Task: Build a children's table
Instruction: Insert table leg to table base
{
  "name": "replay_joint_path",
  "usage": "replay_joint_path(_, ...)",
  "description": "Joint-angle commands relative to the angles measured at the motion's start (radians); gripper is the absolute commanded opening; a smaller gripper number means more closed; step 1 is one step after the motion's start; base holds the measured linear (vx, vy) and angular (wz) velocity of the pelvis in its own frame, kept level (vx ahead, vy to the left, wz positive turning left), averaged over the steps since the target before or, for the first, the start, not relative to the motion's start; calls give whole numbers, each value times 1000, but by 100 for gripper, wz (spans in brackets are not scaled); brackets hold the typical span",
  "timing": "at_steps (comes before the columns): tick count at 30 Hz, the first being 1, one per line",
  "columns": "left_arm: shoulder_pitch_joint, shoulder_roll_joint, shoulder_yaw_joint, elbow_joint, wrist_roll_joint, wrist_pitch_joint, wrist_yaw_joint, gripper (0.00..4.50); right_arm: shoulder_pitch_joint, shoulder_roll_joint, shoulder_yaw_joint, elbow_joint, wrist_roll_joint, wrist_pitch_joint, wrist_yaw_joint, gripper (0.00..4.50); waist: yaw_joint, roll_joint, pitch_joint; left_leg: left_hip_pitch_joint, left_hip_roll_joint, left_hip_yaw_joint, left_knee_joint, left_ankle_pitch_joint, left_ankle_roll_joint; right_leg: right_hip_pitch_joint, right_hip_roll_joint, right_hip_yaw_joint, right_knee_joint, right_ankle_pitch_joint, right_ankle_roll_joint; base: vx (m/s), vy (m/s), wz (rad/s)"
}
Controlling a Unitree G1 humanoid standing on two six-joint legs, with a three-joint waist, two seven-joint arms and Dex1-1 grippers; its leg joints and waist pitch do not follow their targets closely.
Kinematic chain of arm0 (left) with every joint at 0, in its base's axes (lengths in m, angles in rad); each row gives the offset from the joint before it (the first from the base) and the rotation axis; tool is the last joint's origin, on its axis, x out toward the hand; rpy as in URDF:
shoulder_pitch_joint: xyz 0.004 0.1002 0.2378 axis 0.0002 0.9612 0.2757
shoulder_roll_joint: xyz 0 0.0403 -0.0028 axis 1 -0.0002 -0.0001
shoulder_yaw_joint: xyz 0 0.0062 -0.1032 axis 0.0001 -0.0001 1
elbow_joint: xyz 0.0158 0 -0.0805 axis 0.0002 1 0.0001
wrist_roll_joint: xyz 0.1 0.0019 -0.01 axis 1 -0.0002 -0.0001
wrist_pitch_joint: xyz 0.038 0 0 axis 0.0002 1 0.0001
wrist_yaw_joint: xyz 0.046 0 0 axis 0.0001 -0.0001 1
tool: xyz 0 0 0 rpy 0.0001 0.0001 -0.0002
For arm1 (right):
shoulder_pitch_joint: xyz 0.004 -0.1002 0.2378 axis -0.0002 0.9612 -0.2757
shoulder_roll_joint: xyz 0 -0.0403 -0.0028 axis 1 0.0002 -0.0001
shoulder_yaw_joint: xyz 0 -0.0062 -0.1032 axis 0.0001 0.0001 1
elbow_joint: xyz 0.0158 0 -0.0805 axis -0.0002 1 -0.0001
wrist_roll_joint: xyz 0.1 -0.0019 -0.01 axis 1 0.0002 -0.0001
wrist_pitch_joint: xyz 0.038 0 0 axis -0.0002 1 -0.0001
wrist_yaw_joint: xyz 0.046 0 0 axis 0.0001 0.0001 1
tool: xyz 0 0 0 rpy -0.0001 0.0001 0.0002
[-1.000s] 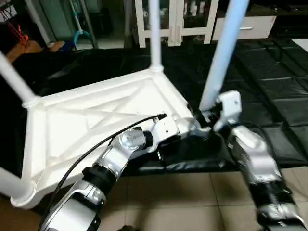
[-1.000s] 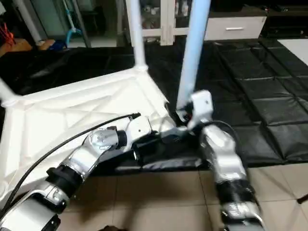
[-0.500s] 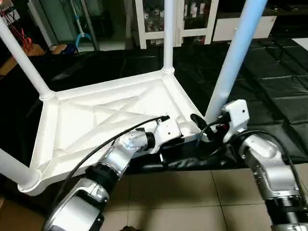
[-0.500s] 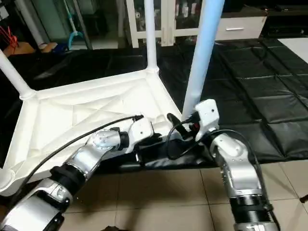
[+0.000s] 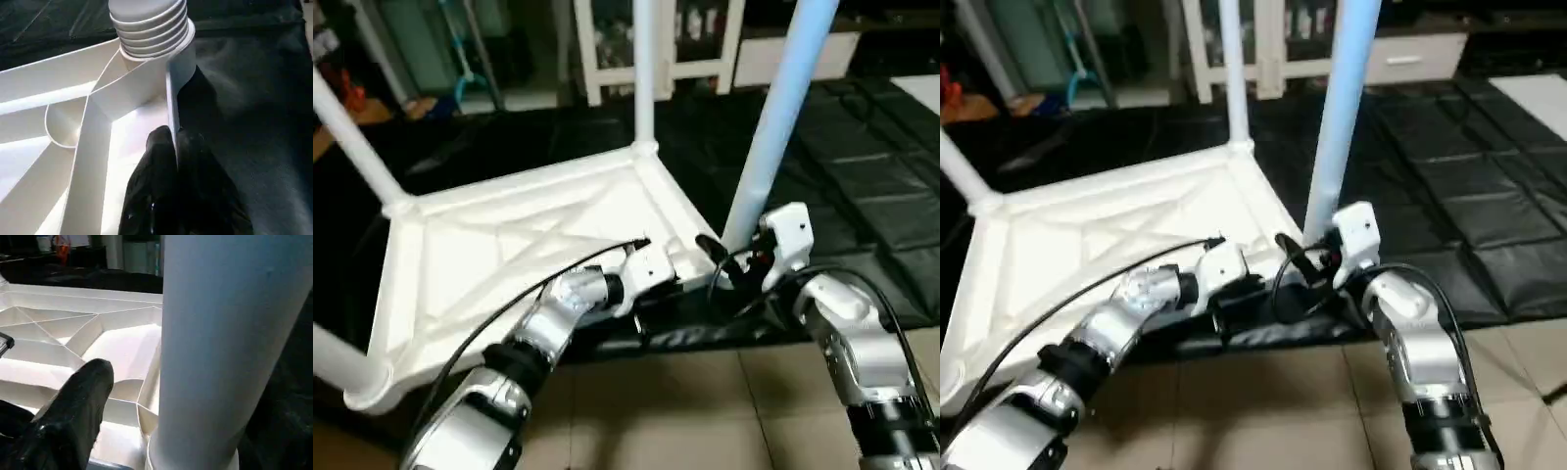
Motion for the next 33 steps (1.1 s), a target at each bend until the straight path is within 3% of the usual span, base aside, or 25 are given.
replay_joint_path(1, -43, -3, 39, -31, -18, -44, 20, 0, -4, 10, 19, -27, 5, 17, 3, 400, -16, -20, -70, 49, 48, -31, -78, -473, 96, 28, -13, 4, -81, -248, -247, 98, 13, 7)
replay_joint_path(3, -44, -3, 37, -31, -18, -45, 18, 0, -5, 10, 19, -27, 3, 18, 2, 400, -22, -16, -81, 41, 39, -25, -67, -387, 150, 54, -13, 0, -84, -241, -245, 92, 5, 5)
replay_joint_path(10, -44, 0, 29, -27, -15, -51, 15, 0, -10, 10, 18, -25, -1, 24, 1, 400, -48, -9, -88, 59, 40, -43, -50, -216, 275, 78, 5, -18, -63, -133, -200, 104, 7, 6)
replay_joint_path(12, -44, 0, 30, -27, -14, -51, 14, 0, -10, 9, 18, -24, -2, 24, 2, 400, -69, -1, -93, 109, 63, -79, -43, -136, 369, 44, 17, -35, -24, -46, -158, 122, 7, 10)
replay_joint_path(13, -44, 1, 31, -27, -13, -51, 14, 0, -11, 9, 18, -23, -2, 23, 3, 400, -95, 2, -87, 171, 95, -121, -41, -121, 437, -23, 17, -46, 17, -49, -114, 123, 1, 12)
replay_joint_path(14, -44, 1, 31, -27, -11, -51, 13, 0, -12, 8, 19, -22, -3, 23, 3, 400, -109, -12, -84, 202, 126, -160, -38, -106, 492, -66, 1, -30, 56, -60, -45, 117, -31, 7)
replay_joint_path(15, -44, 1, 31, -27, -11, -51, 13, 0, -12, 8, 19, -22, -3, 23, 3, 400, -109, -12, -84, 202, 126, -160, -38, -106, 492, -66, 1, -30, 56, -60, -45, 94, -65, 1)
replay_joint_path(16, -44, 2, 31, -27, -11, -51, 12, 0, -13, 8, 19, -20, -4, 22, 4, 400, -92, -45, -75, 129, 75, -106, -9, -173, 444, -19, -37, 10, 22, 15, -15, 94, -65, 1)
replay_joint_path(17, -44, 2, 31, -27, -11, -51, 12, 0, -13, 8, 19, -20, -4, 22, 4, 400, -44, -79, -81, -41, -71, -12, 99, -237, 328, 144, -51, 98, -51, 48, -57, 85, -57, 14)
replay_joint_path(18, -45, 2, 32, -27, -11, -51, 12, 0, -14, 7, 20, -18, -5, 21, 5, 400, -19, -62, -96, -80, -60, -34, 144, -193, 287, 186, -116, 149, -66, 69, -121, 110, 15, 32)
replay_joint_path(19, -45, 2, 32, -27, -11, -51, 12, 0, -15, 7, 20, -18, -5, 21, 5, 400, -1, -64, -90, -127, -26, -74, 169, -103, 223, 202, -116, 160, -70, 156, -195, 110, 15, 32)
replay_joint_path(20, -43, 4, 30, -27, -9, -52, 11, 0, -17, 6, 20, -14, -10, 20, 5, 400, -1, -41, -90, -139, -13, -87, 120, -2, 204, 206, -60, 104, -44, 215, -176, 118, 38, 23)
replay_joint_path(21, -43, 4, 30, -27, -9, -52, 11, 0, -17, 6, 20, -14, -10, 20, 5, 400, -6, -16, -93, -108, -6, -84, 69, 61, 210, 187, -6, 54, -30, 202, -133, 90, 9, 10)
replay_joint_path(22, -41, 7, 27, -27, -7, -54, 10, 0, -19, 6, 21, -13, -13, 21, 5, 400, -63, 38, -79, 57, 54, -129, 11, 113, 298, 69, 52, -40, 25, 31, -70, 90, 9, 10)
replay_joint_path(23, -39, 7, 26, -29, -6, -55, 10, 0, -18, 6, 21, -12, -14, 20, 6, 400, -120, 49, -72, 158, 139, -250, -28, -94, 504, -63, 56, -43, 156, -214, -24, 117, -37, -9)
replay_joint_path(24, -38, 7, 25, -29, -6, -56, 10, 0, -19, 5, 21, -12, -15, 20, 6, 400, -125, 29, -85, 175, 157, -266, -25, -133, 532, -83, 39, -29, 178, -221, 0, 138, -35, -9)
replay_joint_path(25, -35, 7, 24, -34, -7, -55, 8, 0, -19, 5, 22, -10, -17, 18, 6, 400, -136, 15, -89, 188, 169, -263, -14, -85, 545, -133, 17, -8, 203, -156, 61, 138, -35, -9)
replay_joint_path(26, -33, 6, 24, -37, -6, -54, 6, 0, -18, 5, 24, -10, -17, 19, 6, 400, -139, -10, -75, 157, 168, -242, -38, -65, 534, -140, -1, 22, 211, -80, 105, 107, -3, 7)
replay_joint_path(27, -32, 6, 24, -37, -5, -54, 6, 0, -18, 5, 24, -10, -17, 19, 6, 400, -137, -21, -74, 147, 160, -226, -45, -59, 510, -140, -11, 38, 195, -30, 95, 103, -35, 11)
replay_joint_path(28, -30, 5, 26, -40, -6, -55, 4, 0, -18, 5, 25, -10, -17, 19, 6, 400, -108, -56, -60, 92, 79, -143, -34, -189, 389, -99, -23, 63, 89, 96, 19, 103, -35, 11)
replay_joint_path(29, -28, 4, 27, -41, -7, -56, 2, 0, -18, 4, 26, -10, -17, 19, 6, 400, -63, -113, -57, 13, -70, -58, 80, -349, 265, -11, -42, 147, -41, -142, 29, 93, -81, 21)
replay_joint_path(30, -26, 5, 26, -43, -9, -54, -5, 0, -19, 4, 26, -9, -17, 19, 7, 400, -46, -92, -81, -17, -103, -62, 175, -300, 230, 52, -100, 209, -52, -208, -55, 116, -63, 16)
replay_joint_path(31, -25, 5, 25, -45, -9, -52, -8, 0, -19, 4, 27, -8, -17, 19, 8, 400, -47, -98, -80, -50, -89, -92, 192, -206, 203, 83, -115, 216, -45, -197, -111, 116, -63, 16)
replay_joint_path(32, -13, 13, 18, -59, -17, -41, -34, 0, -19, 2, 27, -7, -21, 20, 13, 400, -33, -91, -76, -81, -90, -119, 183, 0, 127, 75, -66, 158, -1, 107, -94, 132, -33, 6)
replay_joint_path(33, -5, 20, 11, -68, -18, -38, -50, 0, -19, 0, 27, -6, -21, 20, 16, 400, -33, -85, -83, -92, -86, -123, 167, 75, 104, 81, -62, 149, 20, 310, -113, 102, -27, 3)
